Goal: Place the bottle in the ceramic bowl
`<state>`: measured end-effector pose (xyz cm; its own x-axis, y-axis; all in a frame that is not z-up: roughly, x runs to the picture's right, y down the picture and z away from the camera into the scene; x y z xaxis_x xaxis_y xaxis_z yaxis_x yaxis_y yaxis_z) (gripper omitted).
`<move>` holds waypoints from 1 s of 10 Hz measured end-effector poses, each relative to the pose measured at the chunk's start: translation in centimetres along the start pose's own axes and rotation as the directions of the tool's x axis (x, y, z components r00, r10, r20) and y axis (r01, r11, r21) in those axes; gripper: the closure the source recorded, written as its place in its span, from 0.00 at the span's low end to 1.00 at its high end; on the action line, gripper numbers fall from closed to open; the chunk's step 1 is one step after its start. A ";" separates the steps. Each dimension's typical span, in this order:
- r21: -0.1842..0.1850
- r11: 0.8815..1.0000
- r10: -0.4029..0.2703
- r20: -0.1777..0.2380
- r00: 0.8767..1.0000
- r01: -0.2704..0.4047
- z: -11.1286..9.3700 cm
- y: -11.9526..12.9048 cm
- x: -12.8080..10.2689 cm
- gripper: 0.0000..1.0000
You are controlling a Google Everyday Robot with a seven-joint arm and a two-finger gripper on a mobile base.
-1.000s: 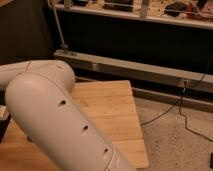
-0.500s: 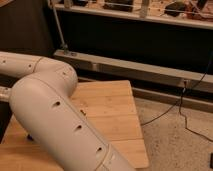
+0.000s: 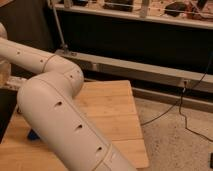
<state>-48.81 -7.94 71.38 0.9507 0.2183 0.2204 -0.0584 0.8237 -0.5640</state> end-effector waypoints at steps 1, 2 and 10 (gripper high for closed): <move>-0.010 1.000 -0.003 -0.006 1.000 0.003 -0.3 -0.5 0.8 1.00; -0.021 1.000 -0.004 -0.009 1.000 0.003 -0.6 -1.0 1.7 1.00; -0.148 0.988 0.043 0.039 0.998 -0.037 -0.7 -3.8 6.7 1.00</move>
<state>-41.96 -9.94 74.44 0.9347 0.2736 0.2268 -0.0474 0.7284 -0.6835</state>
